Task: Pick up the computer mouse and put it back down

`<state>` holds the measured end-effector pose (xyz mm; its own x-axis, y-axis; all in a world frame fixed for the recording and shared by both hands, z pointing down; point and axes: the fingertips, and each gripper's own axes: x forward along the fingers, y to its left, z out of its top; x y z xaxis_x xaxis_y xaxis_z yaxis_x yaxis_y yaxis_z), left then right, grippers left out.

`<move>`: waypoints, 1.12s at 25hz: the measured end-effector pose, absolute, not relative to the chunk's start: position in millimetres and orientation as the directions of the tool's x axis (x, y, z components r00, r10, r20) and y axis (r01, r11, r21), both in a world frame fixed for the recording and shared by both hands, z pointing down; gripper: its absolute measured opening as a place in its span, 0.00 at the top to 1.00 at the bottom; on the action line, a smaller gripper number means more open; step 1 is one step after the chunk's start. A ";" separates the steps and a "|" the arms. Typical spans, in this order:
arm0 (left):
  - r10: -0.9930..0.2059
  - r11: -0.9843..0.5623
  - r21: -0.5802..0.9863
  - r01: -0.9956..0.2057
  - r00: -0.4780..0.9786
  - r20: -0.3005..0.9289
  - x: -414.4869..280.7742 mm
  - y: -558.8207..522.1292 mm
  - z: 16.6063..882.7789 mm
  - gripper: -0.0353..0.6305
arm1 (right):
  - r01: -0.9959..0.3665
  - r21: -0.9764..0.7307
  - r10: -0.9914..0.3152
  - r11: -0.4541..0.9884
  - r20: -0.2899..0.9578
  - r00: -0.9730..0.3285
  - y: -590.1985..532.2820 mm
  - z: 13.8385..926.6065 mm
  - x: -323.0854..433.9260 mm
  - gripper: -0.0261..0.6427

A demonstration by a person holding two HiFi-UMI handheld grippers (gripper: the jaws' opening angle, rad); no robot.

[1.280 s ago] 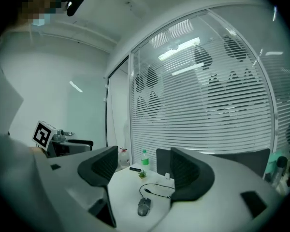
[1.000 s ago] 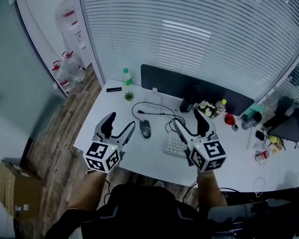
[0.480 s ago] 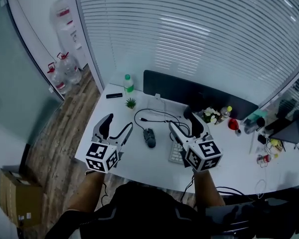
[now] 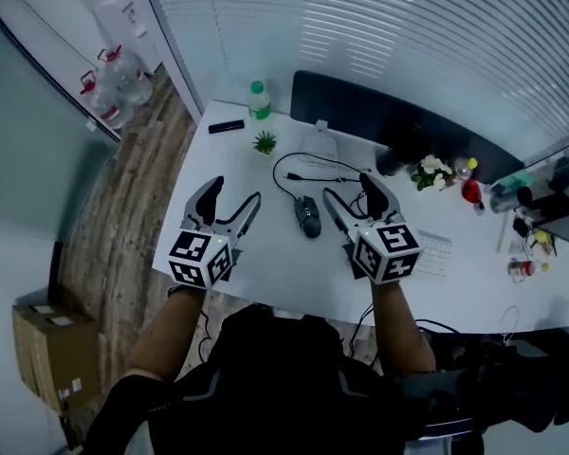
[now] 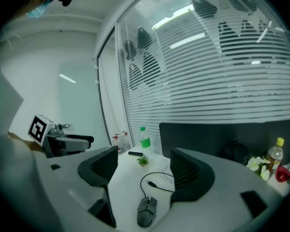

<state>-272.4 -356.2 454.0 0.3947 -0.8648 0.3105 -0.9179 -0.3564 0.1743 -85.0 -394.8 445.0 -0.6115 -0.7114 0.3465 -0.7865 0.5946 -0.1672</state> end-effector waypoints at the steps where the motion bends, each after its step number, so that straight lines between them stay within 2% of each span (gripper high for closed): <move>1: -0.858 -0.353 0.198 -0.914 0.401 0.322 -274.9 -356.6 462.8 0.44 | -0.788 -0.178 -0.705 0.590 0.363 -0.610 -395.3 455.7 -88.4 0.46; 7: -0.816 -0.338 0.193 -0.921 0.389 0.428 -285.1 -360.2 522.1 0.44 | -0.804 -0.170 -0.672 0.569 0.468 -0.575 -400.3 523.6 -102.8 0.46; 14: -0.749 -0.350 0.270 -0.897 0.441 0.495 -279.9 -353.7 582.7 0.44 | -0.807 -0.176 -0.599 0.564 0.585 -0.546 -391.9 600.0 -117.6 0.46; 19: -0.706 -0.345 0.265 -0.900 0.435 0.559 -275.9 -347.3 627.4 0.44 | -0.812 -0.165 -0.553 0.559 0.655 -0.514 -384.4 648.8 -124.5 0.44; 28: -0.637 -0.365 0.257 -0.895 0.442 0.632 -260.3 -338.3 681.7 0.44 | -0.810 -0.122 -0.510 0.573 0.720 -0.470 -381.4 704.1 -132.3 0.43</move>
<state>-260.3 -338.3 681.7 0.4417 -0.6369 0.6319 -0.8947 -0.3653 0.2572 -132.3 -381.4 704.1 -0.4701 -0.5103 0.7202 -0.8101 0.5734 -0.1225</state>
